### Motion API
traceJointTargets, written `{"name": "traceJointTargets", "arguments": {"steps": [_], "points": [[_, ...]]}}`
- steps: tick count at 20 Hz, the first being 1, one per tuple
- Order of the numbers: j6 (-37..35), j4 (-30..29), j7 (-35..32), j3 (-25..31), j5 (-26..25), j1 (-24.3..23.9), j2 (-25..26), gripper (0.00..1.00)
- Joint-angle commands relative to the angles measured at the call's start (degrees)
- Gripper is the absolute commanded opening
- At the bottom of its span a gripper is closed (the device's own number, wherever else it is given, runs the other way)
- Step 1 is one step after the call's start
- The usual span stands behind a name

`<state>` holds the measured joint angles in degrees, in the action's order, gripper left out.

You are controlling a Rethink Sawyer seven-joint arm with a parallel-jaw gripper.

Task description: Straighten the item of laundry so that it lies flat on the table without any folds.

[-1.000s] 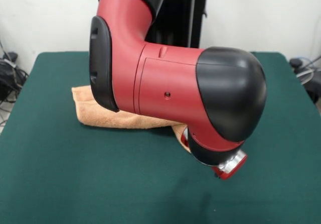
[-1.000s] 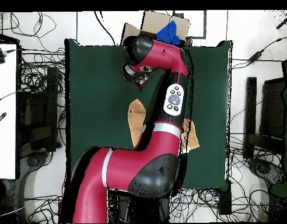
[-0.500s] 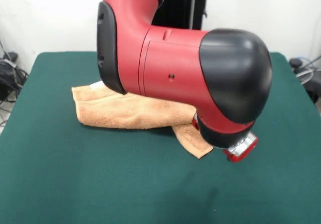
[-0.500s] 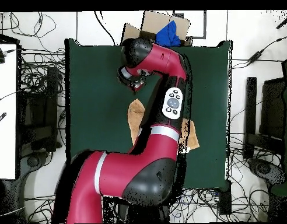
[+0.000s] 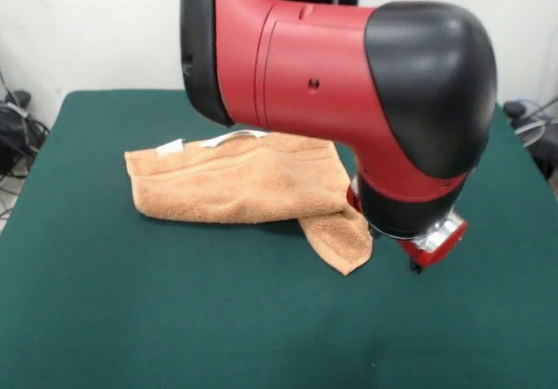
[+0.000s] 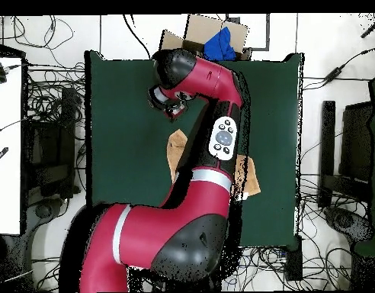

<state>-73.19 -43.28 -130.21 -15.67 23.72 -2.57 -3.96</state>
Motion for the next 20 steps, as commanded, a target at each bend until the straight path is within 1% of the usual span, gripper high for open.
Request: {"name": "traceJointTargets", "arguments": {"steps": [1,4,11,20], "points": [[8.80,-11.09,-9.89,1.65,-2.69,2.22,-1.50,1.00],[10.03,-12.11,-9.59,1.59,-3.02,2.31,-1.80,1.00],[14.71,-18.13,-9.50,1.46,-3.34,3.68,-4.00,1.00],[18.41,-22.27,-8.62,1.97,-2.86,3.33,-4.91,1.00]]}}
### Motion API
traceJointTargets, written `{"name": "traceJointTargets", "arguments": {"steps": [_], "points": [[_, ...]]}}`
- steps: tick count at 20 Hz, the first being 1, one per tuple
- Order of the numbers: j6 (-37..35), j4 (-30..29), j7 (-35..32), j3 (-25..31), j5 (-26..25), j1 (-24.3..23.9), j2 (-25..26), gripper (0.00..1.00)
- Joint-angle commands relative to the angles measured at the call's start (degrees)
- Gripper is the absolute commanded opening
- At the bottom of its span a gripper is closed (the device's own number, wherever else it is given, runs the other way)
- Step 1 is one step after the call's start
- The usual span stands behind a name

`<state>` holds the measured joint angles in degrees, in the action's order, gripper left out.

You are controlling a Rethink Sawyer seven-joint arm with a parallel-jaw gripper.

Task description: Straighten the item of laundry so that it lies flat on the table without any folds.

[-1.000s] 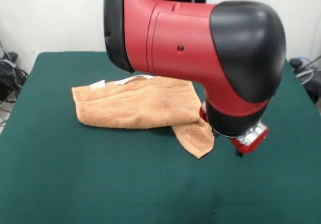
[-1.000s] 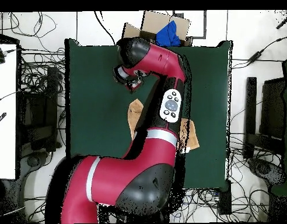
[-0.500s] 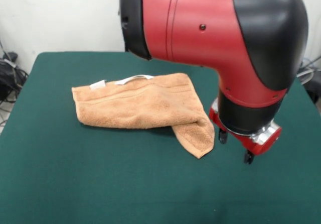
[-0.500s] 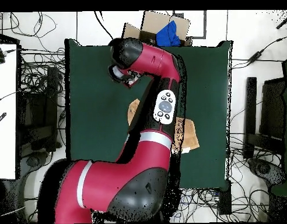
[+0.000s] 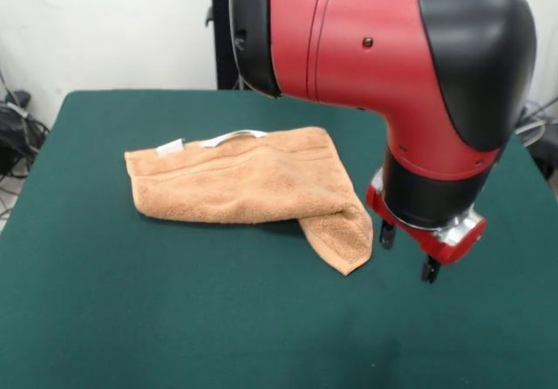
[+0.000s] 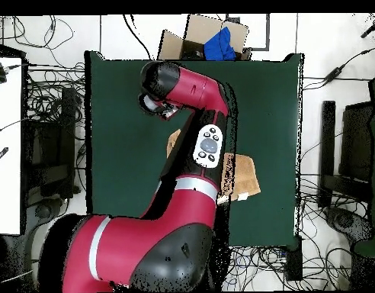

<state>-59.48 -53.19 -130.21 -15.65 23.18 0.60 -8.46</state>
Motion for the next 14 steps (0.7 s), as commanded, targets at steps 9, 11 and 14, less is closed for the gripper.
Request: {"name": "traceJointTargets", "arguments": {"steps": [9,11,14], "points": [[5.29,-15.67,-7.09,0.18,-3.90,-0.05,-2.14,1.00],[6.30,-16.56,-6.52,0.38,-3.79,-0.28,-2.33,1.00],[7.12,-17.03,-6.14,0.43,-3.78,-0.36,-2.24,1.00]]}}
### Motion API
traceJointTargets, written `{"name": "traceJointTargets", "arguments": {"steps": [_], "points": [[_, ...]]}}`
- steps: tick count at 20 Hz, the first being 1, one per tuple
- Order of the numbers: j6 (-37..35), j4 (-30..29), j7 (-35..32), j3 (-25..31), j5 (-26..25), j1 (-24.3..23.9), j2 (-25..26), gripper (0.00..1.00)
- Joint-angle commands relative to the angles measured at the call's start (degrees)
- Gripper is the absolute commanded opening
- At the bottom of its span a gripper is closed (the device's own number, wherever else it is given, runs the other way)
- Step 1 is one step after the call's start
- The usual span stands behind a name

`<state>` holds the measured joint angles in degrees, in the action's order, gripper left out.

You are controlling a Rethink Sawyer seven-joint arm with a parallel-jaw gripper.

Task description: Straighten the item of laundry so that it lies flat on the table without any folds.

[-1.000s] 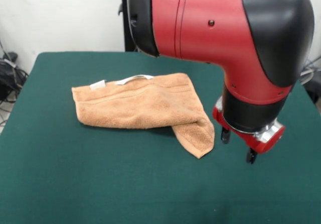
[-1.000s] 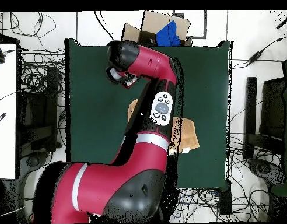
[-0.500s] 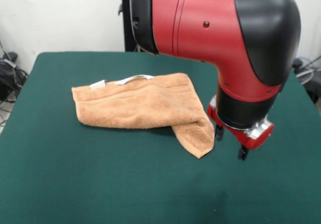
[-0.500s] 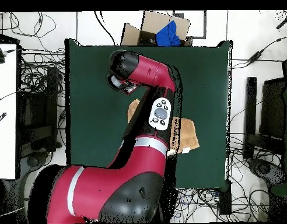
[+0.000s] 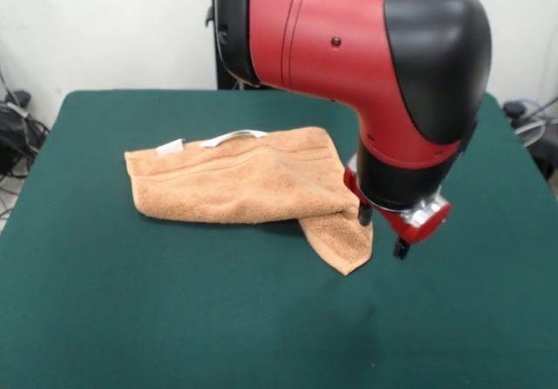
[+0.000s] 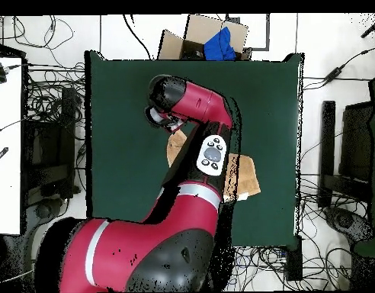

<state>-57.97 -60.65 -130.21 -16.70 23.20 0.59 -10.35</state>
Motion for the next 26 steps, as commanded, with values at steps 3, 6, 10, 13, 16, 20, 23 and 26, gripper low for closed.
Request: {"name": "traceJointTargets", "arguments": {"steps": [3,6,10,13,16,20,23,26], "points": [[5.97,-9.84,-6.21,1.25,-3.81,-0.17,-0.18,1.00],[6.00,-9.87,-6.15,1.02,-3.93,-0.04,-0.15,1.00],[6.75,-9.49,-5.99,0.78,-4.30,-0.09,0.61,1.00],[8.18,-9.93,-5.63,1.28,-4.15,-0.36,1.08,1.00],[9.54,-10.24,-5.41,1.60,-4.09,-0.53,1.49,1.00],[11.59,-10.55,-5.26,2.06,-3.98,-0.72,2.34,1.00],[13.12,-10.70,-4.90,2.45,-3.93,-1.03,2.96,1.00],[14.20,-10.32,-4.74,2.52,-4.02,-1.24,3.92,1.00]]}}
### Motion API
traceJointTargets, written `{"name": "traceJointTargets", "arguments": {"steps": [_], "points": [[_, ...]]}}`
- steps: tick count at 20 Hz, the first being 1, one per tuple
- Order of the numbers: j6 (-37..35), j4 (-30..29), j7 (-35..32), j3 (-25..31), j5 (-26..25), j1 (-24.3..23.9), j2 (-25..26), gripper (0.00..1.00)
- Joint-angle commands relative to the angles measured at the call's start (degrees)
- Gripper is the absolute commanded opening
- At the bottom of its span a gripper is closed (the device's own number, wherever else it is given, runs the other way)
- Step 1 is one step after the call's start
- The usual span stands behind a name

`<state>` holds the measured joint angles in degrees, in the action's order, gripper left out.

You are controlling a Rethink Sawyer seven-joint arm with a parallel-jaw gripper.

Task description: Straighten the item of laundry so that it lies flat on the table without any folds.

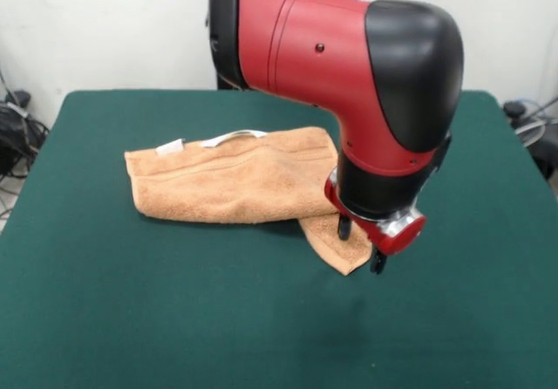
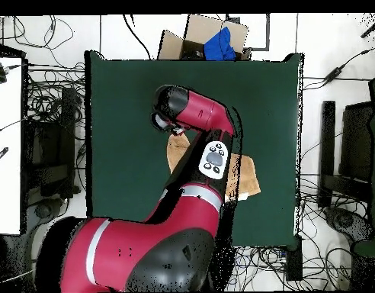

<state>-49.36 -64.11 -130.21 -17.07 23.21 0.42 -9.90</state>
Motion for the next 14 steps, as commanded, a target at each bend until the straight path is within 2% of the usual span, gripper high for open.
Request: {"name": "traceJointTargets", "arguments": {"steps": [1,14], "points": [[6.05,-6.70,-4.76,2.92,-4.04,-1.11,3.89,1.00],[9.51,-7.84,-3.32,4.19,-3.84,-1.88,4.92,1.00]]}}
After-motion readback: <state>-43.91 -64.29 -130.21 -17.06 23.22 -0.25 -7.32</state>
